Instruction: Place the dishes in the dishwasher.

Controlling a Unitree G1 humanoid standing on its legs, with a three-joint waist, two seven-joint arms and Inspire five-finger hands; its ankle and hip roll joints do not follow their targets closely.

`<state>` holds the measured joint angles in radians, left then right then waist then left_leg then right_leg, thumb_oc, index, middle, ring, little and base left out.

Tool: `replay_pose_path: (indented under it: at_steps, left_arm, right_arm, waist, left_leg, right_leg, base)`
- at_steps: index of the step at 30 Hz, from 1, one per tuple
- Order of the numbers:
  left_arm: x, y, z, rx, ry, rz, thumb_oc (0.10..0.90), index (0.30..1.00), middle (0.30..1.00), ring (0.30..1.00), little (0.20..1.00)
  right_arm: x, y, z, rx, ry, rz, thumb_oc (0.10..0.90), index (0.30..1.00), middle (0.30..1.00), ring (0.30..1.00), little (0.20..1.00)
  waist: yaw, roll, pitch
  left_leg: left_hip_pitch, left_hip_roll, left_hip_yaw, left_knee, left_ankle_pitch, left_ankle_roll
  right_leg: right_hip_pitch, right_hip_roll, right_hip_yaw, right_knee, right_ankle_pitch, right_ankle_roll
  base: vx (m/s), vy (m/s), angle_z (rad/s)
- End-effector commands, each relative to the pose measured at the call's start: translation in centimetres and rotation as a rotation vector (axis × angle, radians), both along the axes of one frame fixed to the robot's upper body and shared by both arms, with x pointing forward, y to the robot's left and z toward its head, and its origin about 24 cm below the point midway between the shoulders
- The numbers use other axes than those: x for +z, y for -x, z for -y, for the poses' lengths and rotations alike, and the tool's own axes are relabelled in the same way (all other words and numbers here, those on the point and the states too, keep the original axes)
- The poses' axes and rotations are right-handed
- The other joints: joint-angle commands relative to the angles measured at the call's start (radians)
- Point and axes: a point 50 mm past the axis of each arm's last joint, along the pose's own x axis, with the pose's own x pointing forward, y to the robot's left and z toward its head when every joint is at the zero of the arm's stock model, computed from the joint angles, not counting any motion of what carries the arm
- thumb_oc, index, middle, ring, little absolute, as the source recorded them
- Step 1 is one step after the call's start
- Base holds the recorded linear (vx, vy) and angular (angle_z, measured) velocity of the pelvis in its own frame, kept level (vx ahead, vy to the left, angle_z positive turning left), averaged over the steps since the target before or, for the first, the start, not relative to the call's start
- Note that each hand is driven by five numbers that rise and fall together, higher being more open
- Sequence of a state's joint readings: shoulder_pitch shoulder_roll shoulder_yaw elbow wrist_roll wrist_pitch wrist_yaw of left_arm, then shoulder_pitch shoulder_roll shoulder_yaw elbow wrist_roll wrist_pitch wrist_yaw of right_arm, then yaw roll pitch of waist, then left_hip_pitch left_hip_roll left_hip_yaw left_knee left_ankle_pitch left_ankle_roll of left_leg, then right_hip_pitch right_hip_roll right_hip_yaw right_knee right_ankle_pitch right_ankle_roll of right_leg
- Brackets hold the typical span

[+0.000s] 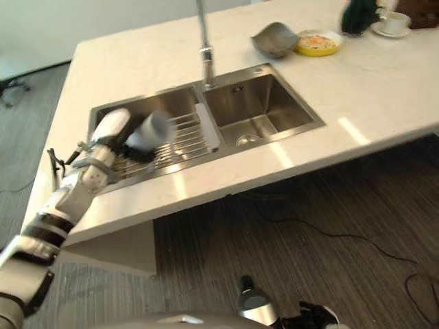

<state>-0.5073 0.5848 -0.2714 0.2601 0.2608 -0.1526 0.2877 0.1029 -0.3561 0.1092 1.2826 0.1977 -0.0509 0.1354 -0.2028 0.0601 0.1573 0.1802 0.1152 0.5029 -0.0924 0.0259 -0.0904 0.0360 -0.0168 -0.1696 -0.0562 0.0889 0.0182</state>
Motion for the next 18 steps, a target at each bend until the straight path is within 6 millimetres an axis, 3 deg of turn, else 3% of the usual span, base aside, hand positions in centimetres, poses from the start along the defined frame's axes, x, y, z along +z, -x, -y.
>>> replay_pose_path:
  at_steps: [1, 3, 5, 6, 7, 8, 9, 12, 13, 14, 15, 16, 18]
  left_arm:
    - [10.3, 0.4, -3.1, 0.130, 0.337, 0.490, 0.400, 0.300, 0.300, 0.300, 0.300]
    - [12.6, 3.1, -2.6, 0.070, 0.265, 0.657, 0.400, 0.300, 0.300, 0.300, 0.300]
    - [12.7, 5.4, -2.7, 0.048, 0.252, 0.724, 0.400, 0.300, 0.300, 0.300, 0.300]
    - [12.2, 6.1, -2.8, 0.041, 0.264, 0.727, 0.400, 0.300, 0.300, 0.300, 0.300]
    - [10.9, 7.3, -3.5, 0.055, 0.297, 0.722, 0.400, 0.300, 0.300, 0.300, 0.300]
    - [10.8, 7.4, -3.5, 0.056, 0.298, 0.720, 0.400, 0.300, 0.300, 0.300, 0.300]
    - [8.7, 8.4, -4.1, 0.066, 0.362, 0.667, 0.400, 0.300, 0.300, 0.300, 0.300]
    - [7.8, 8.9, -4.2, 0.066, 0.386, 0.637, 0.400, 0.300, 0.300, 0.300, 0.300]
    - [4.3, 9.8, -4.5, 0.073, 0.475, 0.496, 0.400, 0.300, 0.300, 0.300, 0.300]
    - [4.3, 9.9, -4.5, 0.072, 0.475, 0.495, 0.400, 0.300, 0.300, 0.300, 0.300]
    - [4.0, 10.1, -4.1, 0.051, 0.495, 0.480, 0.400, 0.300, 0.300, 0.300, 0.300]
    - [4.0, 10.1, -4.1, 0.051, 0.495, 0.480, 0.400, 0.300, 0.300, 0.300, 0.300]
    - [3.3, 10.4, -3.9, 0.064, 0.478, 0.451, 0.400, 0.300, 0.300, 0.300, 0.300]
  right_arm:
    - [0.3, 0.4, 1.1, -0.026, 0.067, -0.004, 0.800, 0.900, 0.900, 0.900, 0.900]
    - [0.2, 0.4, 0.7, -0.041, 0.051, 0.003, 0.800, 0.900, 0.900, 0.900, 0.900]
    - [-0.2, 0.7, -0.1, -0.020, 0.028, -0.017, 0.800, 0.900, 0.900, 0.900, 0.900]
    - [-0.3, 0.8, -0.5, -0.009, 0.018, -0.026, 0.800, 0.900, 0.900, 0.900, 0.900]
    - [-0.6, 0.5, -1.6, 0.022, -0.005, -0.027, 0.800, 0.900, 0.900, 0.900, 0.900]
    - [-0.6, 0.6, -1.5, 0.024, -0.003, -0.030, 0.800, 0.900, 0.900, 0.900, 0.900]
    - [-0.9, 0.0, -2.6, 0.081, -0.024, -0.024, 0.800, 0.900, 0.900, 0.900, 0.900]
    - [-0.8, -0.4, -2.6, 0.100, -0.016, -0.015, 0.800, 0.900, 0.900, 0.900, 0.900]
    - [-0.8, -1.2, -2.8, 0.196, 0.028, -0.007, 0.800, 0.900, 0.900, 0.900, 0.900]
    - [-0.8, -1.2, -2.8, 0.196, 0.028, -0.007, 0.800, 0.900, 0.900, 0.900, 0.900]
    - [-0.7, -1.4, -2.7, 0.199, 0.047, 0.001, 0.800, 0.900, 0.900, 0.900, 0.900]
    - [-0.7, -1.4, -2.7, 0.199, 0.047, 0.001, 0.800, 0.900, 0.900, 0.900, 0.900]
    - [-0.7, -0.9, -2.5, 0.179, 0.052, 0.001, 0.800, 0.900, 0.900, 0.900, 0.900]
  waist:
    - [-0.006, -0.004, -0.081]
    - [0.017, -0.006, -0.083]
    - [0.046, -0.005, -0.085]
    - [0.062, -0.004, -0.086]
    - [0.103, -0.002, -0.079]
    - [0.100, -0.001, -0.081]
    - [0.151, 0.001, -0.058]
    - [0.166, 0.003, -0.050]
    - [0.259, 0.012, -0.002]
    - [0.256, 0.012, -0.005]
    - [0.289, 0.013, 0.003]
    - [0.289, 0.013, 0.003]
    - [0.343, 0.019, 0.003]
  left_leg:
    - [0.013, -0.032, -0.014, 0.005, 0.017, -0.038]
    - [0.013, -0.034, -0.025, 0.005, 0.010, -0.039]
    - [0.005, -0.035, -0.035, 0.005, 0.016, -0.038]
    - [0.000, -0.035, -0.041, 0.005, 0.018, -0.038]
    - [-0.005, -0.036, -0.060, 0.006, 0.024, -0.038]
    - [-0.005, -0.036, -0.061, 0.005, 0.024, -0.038]
    - [-0.016, -0.037, -0.095, 0.023, 0.034, -0.043]
    - [-0.038, -0.036, -0.109, 0.039, 0.043, -0.044]
    - [-0.130, -0.023, -0.175, 0.118, 0.053, -0.065]
    - [-0.137, -0.023, -0.178, 0.120, 0.058, -0.063]
    - [-0.166, -0.017, -0.202, 0.121, 0.069, -0.067]
    - [-0.166, -0.017, -0.202, 0.121, 0.069, -0.067]
    - [-0.211, 0.001, -0.236, 0.086, 0.097, -0.068]
  right_leg:
    - [0.050, -0.074, -0.061, -0.021, -0.037, 0.115]
    - [0.054, -0.075, -0.068, -0.021, -0.045, 0.118]
    - [0.051, -0.077, -0.077, -0.025, -0.043, 0.116]
    - [0.051, -0.078, -0.082, -0.026, -0.044, 0.115]
    - [0.058, -0.082, -0.097, -0.029, -0.050, 0.113]
    - [0.058, -0.082, -0.098, -0.029, -0.050, 0.112]
    - [0.068, -0.088, -0.112, -0.027, -0.063, 0.110]
    - [0.063, -0.093, -0.122, -0.029, -0.057, 0.105]
    - [0.062, -0.125, -0.193, -0.031, -0.061, 0.105]
    - [0.058, -0.126, -0.197, -0.031, -0.056, 0.104]
    - [0.059, -0.142, -0.240, -0.031, -0.051, 0.109]
    - [0.059, -0.142, -0.240, -0.031, -0.051, 0.109]
    - [0.060, -0.169, -0.330, -0.031, -0.039, 0.125]
  base:
    - [0.03, -0.017, 0.09]
    - [0.01, -0.007, 0.04]
    - [0.00, -0.014, 0.13]
    - [0.01, -0.022, 0.18]
    - [0.00, -0.022, 0.23]
    - [-0.02, -0.038, 0.20]
    - [-0.04, -0.030, 0.43]
    - [-0.12, -0.043, 0.58]
    - [-0.22, -0.059, 0.66]
    - [-0.30, -0.095, 0.66]
    - [-0.10, -0.039, 0.34]
    - [-0.15, -0.058, 0.89]
    - [-0.22, -0.046, 1.50]
